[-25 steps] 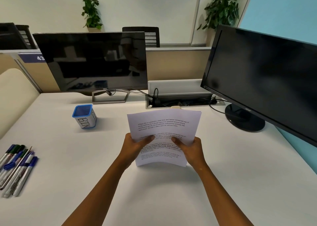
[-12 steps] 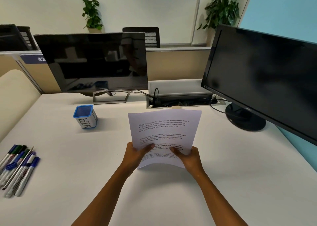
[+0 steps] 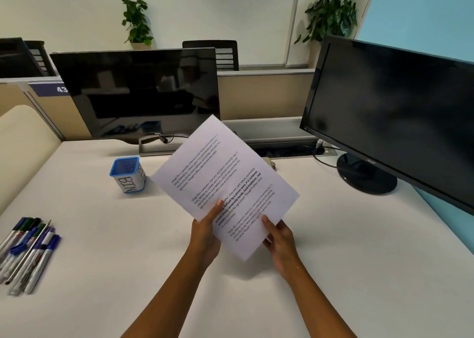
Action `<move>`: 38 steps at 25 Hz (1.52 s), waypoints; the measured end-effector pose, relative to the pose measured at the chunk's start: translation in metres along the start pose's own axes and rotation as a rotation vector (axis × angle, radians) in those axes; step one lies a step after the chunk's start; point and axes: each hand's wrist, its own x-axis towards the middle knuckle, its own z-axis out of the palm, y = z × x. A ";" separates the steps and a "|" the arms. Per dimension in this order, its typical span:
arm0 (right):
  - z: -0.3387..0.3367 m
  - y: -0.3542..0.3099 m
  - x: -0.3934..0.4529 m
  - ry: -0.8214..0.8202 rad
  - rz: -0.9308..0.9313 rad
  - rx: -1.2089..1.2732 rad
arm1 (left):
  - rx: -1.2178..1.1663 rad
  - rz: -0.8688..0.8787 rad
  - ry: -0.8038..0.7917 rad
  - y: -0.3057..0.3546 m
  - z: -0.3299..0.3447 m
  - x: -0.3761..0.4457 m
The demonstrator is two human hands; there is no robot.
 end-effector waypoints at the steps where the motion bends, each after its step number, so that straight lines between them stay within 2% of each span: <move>1: 0.007 0.001 -0.001 -0.007 -0.013 0.022 | -0.009 -0.015 -0.005 -0.004 0.002 -0.003; 5: 0.007 -0.001 0.004 0.074 -0.110 -0.065 | 0.044 -0.075 0.057 -0.005 -0.004 -0.006; 10: -0.037 -0.025 0.014 0.146 -0.121 -0.271 | 0.025 -0.147 0.164 0.028 -0.044 0.000; 13: -0.056 -0.041 0.016 0.107 -0.086 -0.386 | 0.255 -0.116 0.211 0.057 -0.072 0.015; 15: -0.057 -0.048 0.015 0.051 -0.069 -0.435 | 0.530 -0.135 0.147 0.068 -0.080 0.024; 17: -0.053 -0.053 0.012 -0.018 -0.054 -0.478 | 0.771 -0.128 0.000 0.070 -0.077 0.024; 19: -0.047 -0.056 0.010 -0.067 -0.055 -0.505 | 0.870 -0.112 -0.103 0.066 -0.067 0.020; 23: -0.037 -0.059 0.008 -0.028 -0.133 -0.491 | 0.745 0.048 -0.043 0.057 -0.057 0.018; 26: -0.035 -0.062 0.007 -0.033 -0.191 -0.480 | 0.686 0.104 -0.021 0.057 -0.056 0.015; 34: -0.044 -0.048 0.004 -0.034 -0.126 -0.478 | 0.701 0.083 -0.013 0.039 -0.062 0.003; 38: -0.044 -0.048 0.007 -0.034 -0.160 -0.472 | 0.690 0.125 -0.018 0.042 -0.062 0.006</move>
